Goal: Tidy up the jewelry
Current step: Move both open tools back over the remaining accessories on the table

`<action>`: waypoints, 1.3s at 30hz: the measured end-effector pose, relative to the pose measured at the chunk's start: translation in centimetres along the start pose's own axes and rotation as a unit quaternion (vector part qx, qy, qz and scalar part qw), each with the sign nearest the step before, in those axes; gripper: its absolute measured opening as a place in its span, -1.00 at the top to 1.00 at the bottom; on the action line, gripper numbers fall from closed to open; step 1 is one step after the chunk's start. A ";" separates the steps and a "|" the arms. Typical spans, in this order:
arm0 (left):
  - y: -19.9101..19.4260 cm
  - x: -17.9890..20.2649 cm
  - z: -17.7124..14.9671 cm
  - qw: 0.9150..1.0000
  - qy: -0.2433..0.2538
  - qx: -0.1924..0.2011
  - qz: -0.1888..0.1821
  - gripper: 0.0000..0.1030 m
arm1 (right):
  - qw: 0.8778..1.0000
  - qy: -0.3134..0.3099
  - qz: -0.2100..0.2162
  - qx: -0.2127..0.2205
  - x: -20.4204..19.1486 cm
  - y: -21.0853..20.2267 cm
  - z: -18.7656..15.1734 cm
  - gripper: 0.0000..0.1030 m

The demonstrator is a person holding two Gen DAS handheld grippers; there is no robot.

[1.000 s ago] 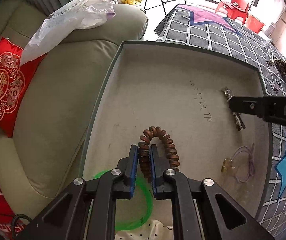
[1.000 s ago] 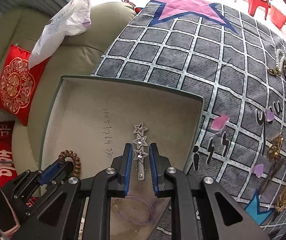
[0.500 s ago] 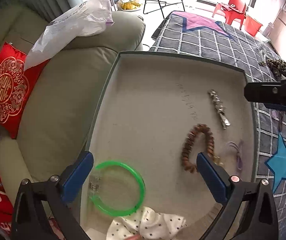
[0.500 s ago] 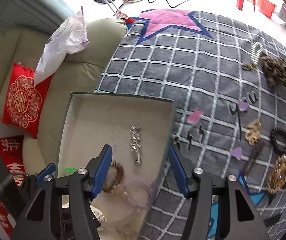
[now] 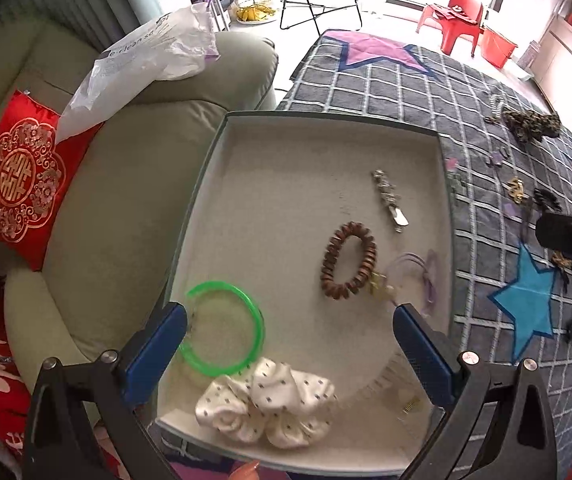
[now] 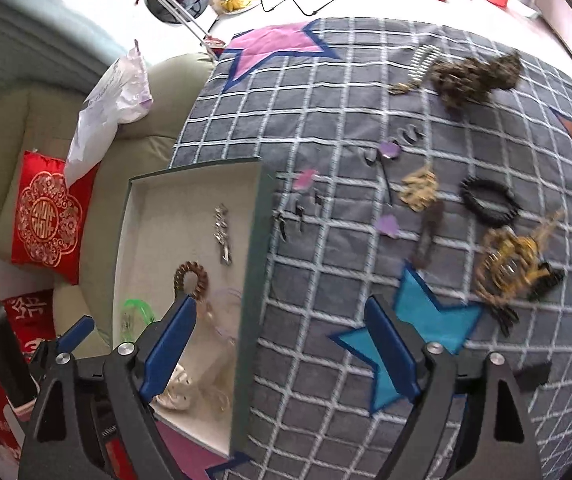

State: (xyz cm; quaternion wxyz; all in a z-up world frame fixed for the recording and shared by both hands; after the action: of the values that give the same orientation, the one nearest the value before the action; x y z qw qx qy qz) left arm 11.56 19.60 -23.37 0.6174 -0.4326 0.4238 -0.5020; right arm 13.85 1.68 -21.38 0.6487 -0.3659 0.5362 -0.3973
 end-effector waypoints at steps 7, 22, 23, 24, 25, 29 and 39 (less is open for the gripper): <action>-2.4 2.8 -0.9 1.000 0.016 0.000 -0.008 -1.00 | 1.000 0.024 0.005 0.014 3.0 -2.8 -2.0 -0.73; -6.0 11.7 -5.7 0.994 0.104 -0.018 -0.026 -1.00 | 0.995 0.095 -0.015 0.037 12.3 -7.9 -7.9 -0.73; -6.1 12.1 -6.0 0.994 0.109 -0.019 -0.026 -1.00 | 0.994 0.100 -0.014 0.034 12.8 -8.0 -8.2 -0.73; -6.3 12.7 -6.4 0.993 0.114 -0.020 -0.027 -1.00 | 0.994 0.106 -0.013 0.030 13.4 -8.1 -8.8 -0.74; -6.4 13.1 -6.7 0.993 0.117 -0.021 -0.027 -1.00 | 0.993 0.111 -0.013 0.025 14.0 -8.1 -9.3 -0.74; -6.6 14.7 -7.6 0.991 0.127 -0.028 -0.036 -1.00 | 0.990 0.136 -0.028 0.010 17.0 -8.6 -11.5 -0.74; -5.8 18.9 -8.0 0.984 0.148 -0.054 -0.080 -1.00 | 0.982 0.181 -0.047 -0.033 22.5 -8.1 -15.0 -0.74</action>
State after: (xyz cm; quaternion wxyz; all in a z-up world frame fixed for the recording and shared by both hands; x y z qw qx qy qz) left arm 4.97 -0.66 -21.60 0.4810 -0.4189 0.5010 -0.5849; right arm 0.49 -22.83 -25.59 0.5089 -0.3337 0.6397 -0.4696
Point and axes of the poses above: each gripper's, at about its wrist camera, not at the fingertips, and y roughly the way its jaws point, x to its right, z to its top, the point moved 8 cm from there along y, roughly the way its jaws point, and after that the axes turned 2 degrees about -x, right-handed, at the moved point
